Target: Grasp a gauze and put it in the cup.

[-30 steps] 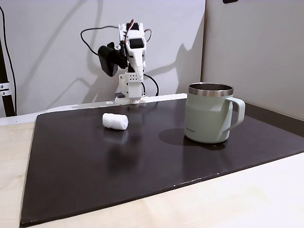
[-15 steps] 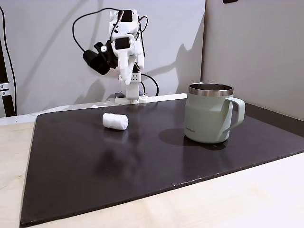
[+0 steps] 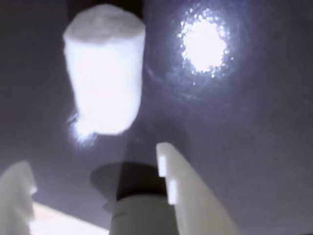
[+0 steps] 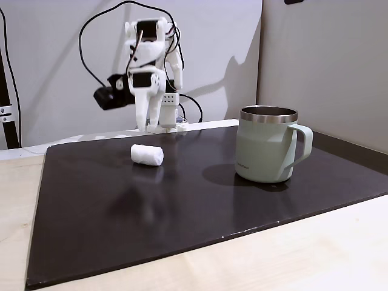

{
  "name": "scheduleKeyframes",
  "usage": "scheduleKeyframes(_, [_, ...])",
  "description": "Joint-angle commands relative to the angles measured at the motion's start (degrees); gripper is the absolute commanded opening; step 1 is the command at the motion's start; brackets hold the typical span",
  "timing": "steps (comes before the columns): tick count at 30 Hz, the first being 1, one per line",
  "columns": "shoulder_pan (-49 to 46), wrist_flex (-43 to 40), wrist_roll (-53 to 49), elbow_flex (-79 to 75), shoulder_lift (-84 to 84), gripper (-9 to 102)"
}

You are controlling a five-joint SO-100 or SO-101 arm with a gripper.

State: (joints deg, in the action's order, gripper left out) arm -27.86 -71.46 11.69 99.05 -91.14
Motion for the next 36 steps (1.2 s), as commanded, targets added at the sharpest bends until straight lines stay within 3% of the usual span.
scheduleKeyframes(1, [0.0, -0.26, 0.35, -4.48, 2.99, 29])
scheduleKeyframes(17, [-0.97, 3.43, 0.79, -7.82, 16.79, 26])
scheduleKeyframes(27, [-1.58, 3.78, 0.7, -8.0, 17.14, 3])
scheduleKeyframes(36, [-0.62, 0.0, 0.35, -7.73, 7.38, 0])
